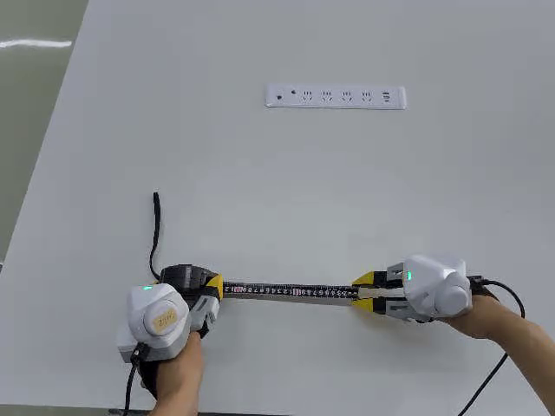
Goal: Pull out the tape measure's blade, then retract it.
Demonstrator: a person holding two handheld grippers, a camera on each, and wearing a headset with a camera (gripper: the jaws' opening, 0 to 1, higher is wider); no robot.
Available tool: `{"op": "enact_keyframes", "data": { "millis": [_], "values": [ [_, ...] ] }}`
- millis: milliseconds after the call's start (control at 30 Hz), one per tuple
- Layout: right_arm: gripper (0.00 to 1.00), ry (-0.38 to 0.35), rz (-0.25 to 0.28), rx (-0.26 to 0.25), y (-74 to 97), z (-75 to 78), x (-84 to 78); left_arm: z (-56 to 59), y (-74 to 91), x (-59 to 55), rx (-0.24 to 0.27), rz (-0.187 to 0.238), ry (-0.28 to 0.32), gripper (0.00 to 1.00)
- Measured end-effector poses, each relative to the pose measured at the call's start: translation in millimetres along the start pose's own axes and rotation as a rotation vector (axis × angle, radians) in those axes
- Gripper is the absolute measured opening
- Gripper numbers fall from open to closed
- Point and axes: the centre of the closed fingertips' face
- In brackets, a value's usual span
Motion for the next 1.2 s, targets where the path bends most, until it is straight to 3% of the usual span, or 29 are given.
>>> {"op": "enact_keyframes", "data": {
  "millis": [267, 1200],
  "values": [
    [0.13, 0.004, 0.001, 0.003, -3.4, 1.0, -3.7, -0.3, 0.6, -1.1, -0.005, -0.005, 0.002, 0.60],
    [0.13, 0.010, 0.014, -0.003, -12.3, 0.6, 9.1, 0.5, -0.1, -1.4, -0.018, -0.020, 0.017, 0.60]
  ]
}}
Point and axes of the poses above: the centre of the closed fingertips' face, and the gripper's own axes: y roughly backward along the fingers, z roughly to its right, x roughly out of its top, and after that the axes turned 13 degrees about z, right-handed
